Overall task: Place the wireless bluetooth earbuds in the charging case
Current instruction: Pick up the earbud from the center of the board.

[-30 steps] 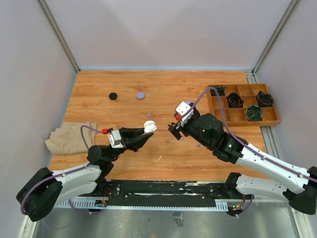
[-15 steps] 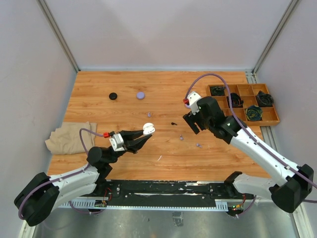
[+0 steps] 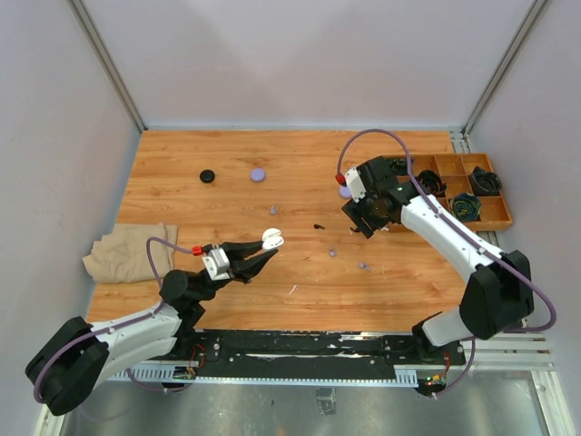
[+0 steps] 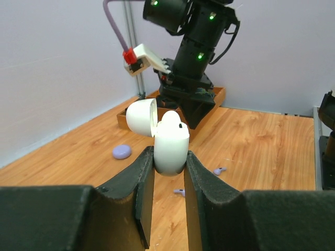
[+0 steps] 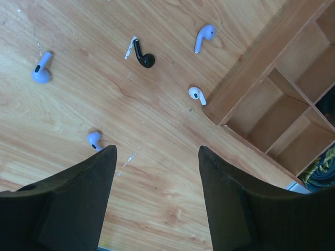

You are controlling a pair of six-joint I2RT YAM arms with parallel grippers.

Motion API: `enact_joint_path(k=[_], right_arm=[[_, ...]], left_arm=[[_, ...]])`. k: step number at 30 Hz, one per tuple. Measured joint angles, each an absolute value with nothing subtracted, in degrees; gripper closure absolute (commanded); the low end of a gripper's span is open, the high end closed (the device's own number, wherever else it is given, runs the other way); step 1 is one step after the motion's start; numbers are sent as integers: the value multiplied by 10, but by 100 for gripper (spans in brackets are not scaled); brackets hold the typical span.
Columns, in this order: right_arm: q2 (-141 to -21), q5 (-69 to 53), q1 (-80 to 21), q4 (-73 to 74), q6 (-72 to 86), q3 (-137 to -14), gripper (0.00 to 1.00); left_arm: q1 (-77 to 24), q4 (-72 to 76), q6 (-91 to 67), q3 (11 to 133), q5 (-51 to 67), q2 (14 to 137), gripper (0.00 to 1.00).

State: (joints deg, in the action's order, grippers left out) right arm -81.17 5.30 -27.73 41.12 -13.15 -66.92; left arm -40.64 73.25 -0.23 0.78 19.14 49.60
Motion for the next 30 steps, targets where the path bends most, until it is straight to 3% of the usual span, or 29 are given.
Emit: enact_joint_path(k=[5,11,30], right_arm=[[-891,41,-254,439,-149,-713,44],[-994,43,-229,468,-164,-771,46],[-1107,22,-167,477,-210,-808,51]], left_arm=[[-406,731,-2,6,194,491,100],[-406,731,-2,5,195,482,100],[-406,720,3,5,196,482,100]])
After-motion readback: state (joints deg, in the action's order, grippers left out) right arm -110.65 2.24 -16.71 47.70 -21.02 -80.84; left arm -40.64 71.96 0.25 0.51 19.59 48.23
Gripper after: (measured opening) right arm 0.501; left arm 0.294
